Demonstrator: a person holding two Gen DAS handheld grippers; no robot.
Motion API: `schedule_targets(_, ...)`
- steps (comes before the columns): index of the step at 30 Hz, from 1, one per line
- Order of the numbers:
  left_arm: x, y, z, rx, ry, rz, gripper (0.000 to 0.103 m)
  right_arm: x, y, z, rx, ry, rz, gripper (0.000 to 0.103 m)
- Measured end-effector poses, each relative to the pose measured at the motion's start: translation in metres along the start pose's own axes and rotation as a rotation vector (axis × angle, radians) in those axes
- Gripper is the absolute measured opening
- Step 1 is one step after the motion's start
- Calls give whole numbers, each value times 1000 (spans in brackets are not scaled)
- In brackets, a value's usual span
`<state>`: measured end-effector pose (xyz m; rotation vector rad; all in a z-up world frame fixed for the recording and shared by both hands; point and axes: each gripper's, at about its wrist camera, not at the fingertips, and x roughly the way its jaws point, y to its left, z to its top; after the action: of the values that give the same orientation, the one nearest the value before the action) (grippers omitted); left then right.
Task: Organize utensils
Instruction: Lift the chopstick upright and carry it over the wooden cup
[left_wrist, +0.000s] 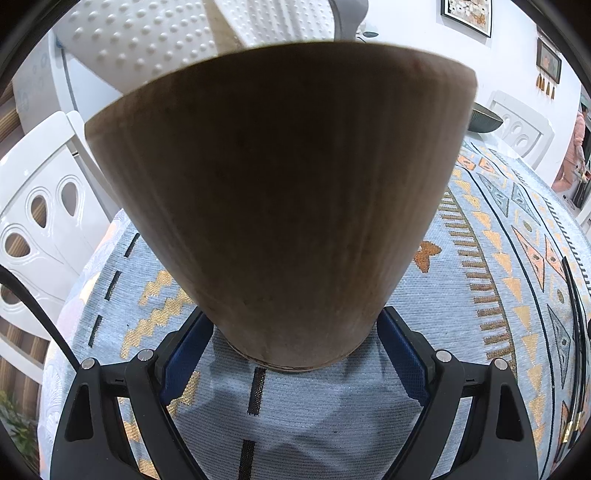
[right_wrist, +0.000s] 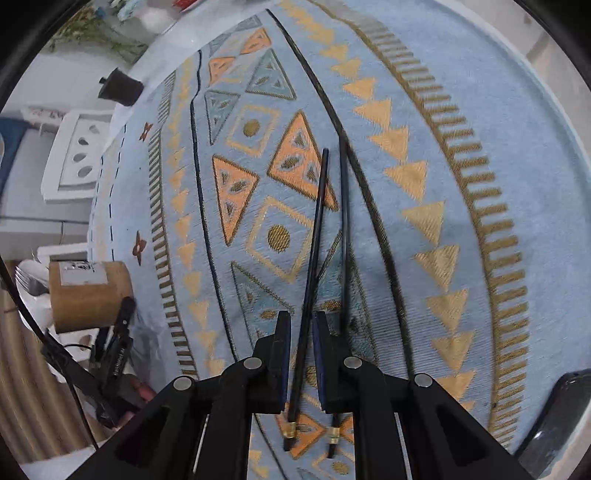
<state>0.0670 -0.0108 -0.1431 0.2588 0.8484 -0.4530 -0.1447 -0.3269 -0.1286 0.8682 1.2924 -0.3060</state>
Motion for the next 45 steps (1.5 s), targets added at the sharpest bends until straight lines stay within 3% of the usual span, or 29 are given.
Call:
schedule_targets(7,1,-1,0,4,1,3,90,15,-1,-2,-43,15,-98,11)
schedule_targets(17,1,1,-1,5,2,3,90,29,32,2,-168,-11,-276,12)
schedule_targets(18,1,1,-1,5,2,3,90,29,34,1,-182,-21,-282,8)
schedule_targets(23,1,3,0,2,4,-1,90,7,16,-3,-100,-91,-140,5)
schedule_targets(31,3,5,-1,1,5,-1,90,-80,20,-30,-133,-352,46,5)
schedule_targets(39,3,6,-1,0,5,-1,90,-136,63,-32,-197,-552,165,5)
schedule_targets(45,3,6,-2,3,4,2,90,-158,106,-14,-227,-625,277,5)
